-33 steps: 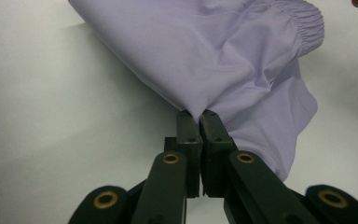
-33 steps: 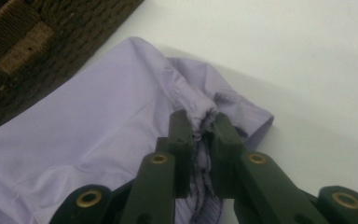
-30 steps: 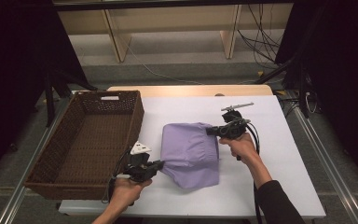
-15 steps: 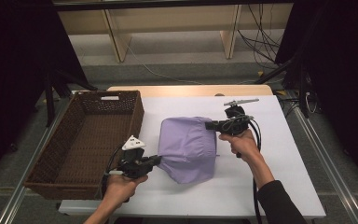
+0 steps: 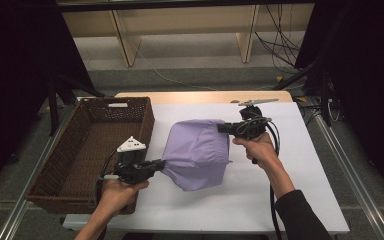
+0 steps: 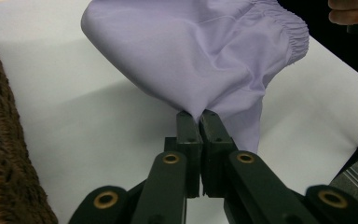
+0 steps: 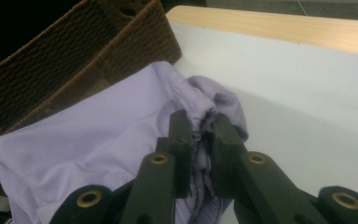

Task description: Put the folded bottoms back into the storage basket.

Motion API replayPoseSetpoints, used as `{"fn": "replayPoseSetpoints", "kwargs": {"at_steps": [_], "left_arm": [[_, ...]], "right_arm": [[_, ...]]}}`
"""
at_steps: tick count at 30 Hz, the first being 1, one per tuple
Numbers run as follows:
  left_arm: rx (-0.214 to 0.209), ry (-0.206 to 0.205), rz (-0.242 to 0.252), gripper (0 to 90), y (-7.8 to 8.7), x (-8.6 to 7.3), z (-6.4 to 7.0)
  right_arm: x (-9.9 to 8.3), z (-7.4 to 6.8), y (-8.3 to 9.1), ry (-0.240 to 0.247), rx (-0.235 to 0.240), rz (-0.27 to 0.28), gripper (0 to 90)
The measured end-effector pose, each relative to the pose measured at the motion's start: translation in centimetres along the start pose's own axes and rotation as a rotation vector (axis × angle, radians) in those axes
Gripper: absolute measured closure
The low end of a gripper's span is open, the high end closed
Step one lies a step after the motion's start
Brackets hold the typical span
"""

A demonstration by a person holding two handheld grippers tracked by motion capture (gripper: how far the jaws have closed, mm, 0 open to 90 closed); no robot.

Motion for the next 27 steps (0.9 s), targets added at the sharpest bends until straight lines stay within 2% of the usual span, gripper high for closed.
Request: {"fn": "replayPoseSetpoints", "kwargs": {"at_steps": [2, 9, 27], "left_arm": [[-0.002, 0.002, 0.003, 87.9, 0.3, 0.1, -0.3], [-0.006, 0.012, 0.022, 87.9, 1.6, 0.4, -1.3], [-0.006, 0.03, 0.086, 87.9, 5.7, 1.1, -3.7]], "right_arm": [[0.8, -0.6, 0.3, 0.014, -0.003, 0.004, 81.8], [2.1, -1.5, 0.4, 0.026, 0.0, 0.006, 81.8], [5.5, -3.9, -0.4, 0.034, 0.054, 0.043, 81.7]]}}
Point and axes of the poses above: each handheld gripper's, and its own axes: y roughly backward along the jaws, x roughly out of its top, z roughly to its right, the point moved 7 cm from there along -y, roughly forward along the jaws, and after that the axes turned 14 degrees about -z, right-handed, at the moved point
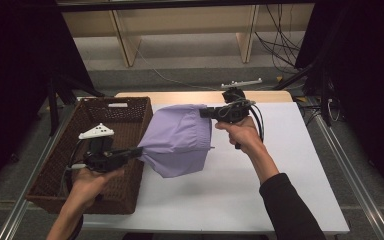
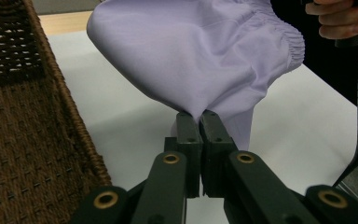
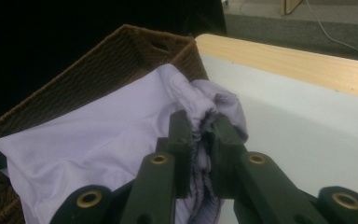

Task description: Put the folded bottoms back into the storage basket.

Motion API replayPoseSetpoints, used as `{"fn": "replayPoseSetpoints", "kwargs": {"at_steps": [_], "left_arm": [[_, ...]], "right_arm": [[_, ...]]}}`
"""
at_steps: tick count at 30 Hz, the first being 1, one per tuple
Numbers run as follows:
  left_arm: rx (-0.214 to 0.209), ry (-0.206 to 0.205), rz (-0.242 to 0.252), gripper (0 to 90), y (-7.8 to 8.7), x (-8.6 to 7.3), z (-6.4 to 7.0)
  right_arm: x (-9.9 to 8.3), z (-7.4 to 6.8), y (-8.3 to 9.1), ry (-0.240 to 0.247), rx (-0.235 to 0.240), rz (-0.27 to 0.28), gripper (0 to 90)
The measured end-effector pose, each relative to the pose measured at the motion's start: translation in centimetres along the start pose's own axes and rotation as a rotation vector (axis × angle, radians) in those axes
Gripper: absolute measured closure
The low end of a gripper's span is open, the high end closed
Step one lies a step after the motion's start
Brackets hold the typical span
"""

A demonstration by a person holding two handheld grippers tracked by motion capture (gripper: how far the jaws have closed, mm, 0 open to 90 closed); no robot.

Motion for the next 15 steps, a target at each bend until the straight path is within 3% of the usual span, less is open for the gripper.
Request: {"fn": "replayPoseSetpoints", "kwargs": {"at_steps": [15], "left_arm": [[0.006, 0.023, 0.025, 87.9, 2.5, 0.1, -2.3]], "right_arm": [[2.2, -1.9, -1.3, 0.027, 0.007, -0.005, 81.7]]}}
Point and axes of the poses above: each handheld gripper's, and its own axes: y roughly backward along the jaws, x roughly out of its top, z roughly to its right, the point moved 7 cm from there along -y, roughly forward along the jaws, and after that the axes turned 14 degrees about -z, right-handed, at the moved point
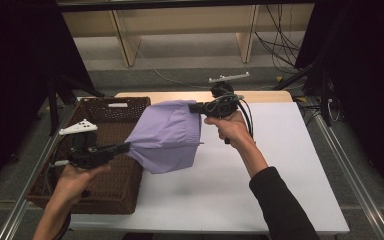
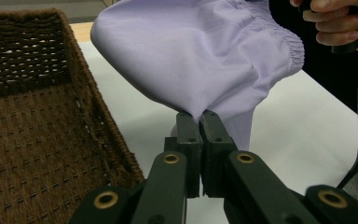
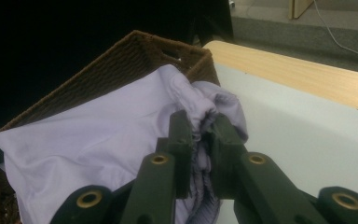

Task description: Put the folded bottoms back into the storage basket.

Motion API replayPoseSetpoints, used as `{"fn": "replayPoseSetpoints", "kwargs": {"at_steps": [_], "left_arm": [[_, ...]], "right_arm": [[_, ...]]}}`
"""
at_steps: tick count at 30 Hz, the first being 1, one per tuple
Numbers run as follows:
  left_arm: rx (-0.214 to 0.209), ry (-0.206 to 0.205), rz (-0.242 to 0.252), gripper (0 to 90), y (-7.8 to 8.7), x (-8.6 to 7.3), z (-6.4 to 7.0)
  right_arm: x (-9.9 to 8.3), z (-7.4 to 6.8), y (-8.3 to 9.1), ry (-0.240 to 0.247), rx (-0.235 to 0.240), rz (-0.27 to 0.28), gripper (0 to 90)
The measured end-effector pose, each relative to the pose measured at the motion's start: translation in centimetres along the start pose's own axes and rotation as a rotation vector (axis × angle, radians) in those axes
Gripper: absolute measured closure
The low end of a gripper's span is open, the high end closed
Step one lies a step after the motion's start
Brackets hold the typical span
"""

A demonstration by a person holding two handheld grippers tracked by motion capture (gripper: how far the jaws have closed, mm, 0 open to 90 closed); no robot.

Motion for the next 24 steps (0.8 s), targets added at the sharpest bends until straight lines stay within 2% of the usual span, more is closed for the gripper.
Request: {"fn": "replayPoseSetpoints", "kwargs": {"at_steps": [10, 17, 24], "left_arm": [[0.005, 0.015, 0.01, 87.9, 1.2, -0.1, -1.4], [0.012, 0.033, 0.041, 88.0, 2.6, -0.1, -2.5], [0.023, 0.049, 0.06, 88.0, 4.0, -0.3, -3.7]], "right_arm": [[1.3, -1.2, -1.0, 0.018, -0.005, -0.009, 81.7], [3.6, -3.1, -0.9, 0.049, -0.014, 0.0, 81.7], [4.7, -4.3, -1.8, 0.061, -0.004, -0.003, 81.7]]}}
Point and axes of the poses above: each handheld gripper's, and its own axes: y roughly backward along the jaws, x roughly out of its top, z roughly to its right, the point moved 7 cm from there along -y, roughly forward along the jaws, and after that the axes turned 14 degrees about -z, right-handed, at the moved point
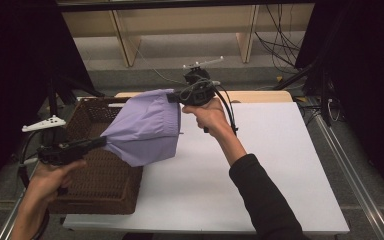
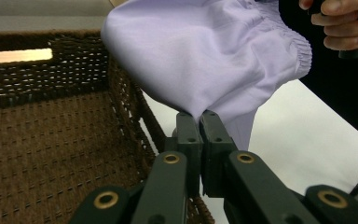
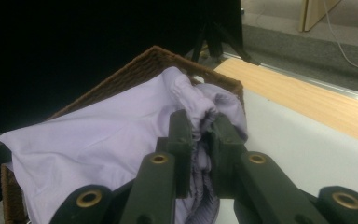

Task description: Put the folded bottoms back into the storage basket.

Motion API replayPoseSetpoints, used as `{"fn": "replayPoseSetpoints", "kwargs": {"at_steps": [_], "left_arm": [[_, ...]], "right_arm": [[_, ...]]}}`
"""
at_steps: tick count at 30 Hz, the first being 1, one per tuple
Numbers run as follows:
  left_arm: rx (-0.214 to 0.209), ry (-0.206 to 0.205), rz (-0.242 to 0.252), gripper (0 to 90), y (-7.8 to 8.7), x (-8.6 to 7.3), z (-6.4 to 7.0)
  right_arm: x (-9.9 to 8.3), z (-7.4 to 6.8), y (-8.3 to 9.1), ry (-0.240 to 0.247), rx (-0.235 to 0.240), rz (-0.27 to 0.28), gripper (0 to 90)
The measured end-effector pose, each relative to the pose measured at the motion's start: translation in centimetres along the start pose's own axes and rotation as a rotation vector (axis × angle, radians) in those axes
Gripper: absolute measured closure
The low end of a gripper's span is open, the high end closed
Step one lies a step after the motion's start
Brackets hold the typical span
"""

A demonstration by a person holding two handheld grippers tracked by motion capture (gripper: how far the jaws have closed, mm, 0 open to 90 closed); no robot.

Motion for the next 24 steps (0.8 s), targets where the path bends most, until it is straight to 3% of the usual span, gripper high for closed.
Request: {"fn": "replayPoseSetpoints", "kwargs": {"at_steps": [24], "left_arm": [[0.026, 0.038, 0.031, 88.0, 3.4, -0.7, -3.3]], "right_arm": [[3.1, -3.0, -3.0, 0.029, 0.018, -0.017, 81.6]]}}
Point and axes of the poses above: each handheld gripper's, and its own axes: y roughly backward along the jaws, x roughly out of its top, z roughly to its right, the point moved 7 cm from there along -y, roughly forward along the jaws, and after that the axes turned 14 degrees about -z, right-handed, at the moved point
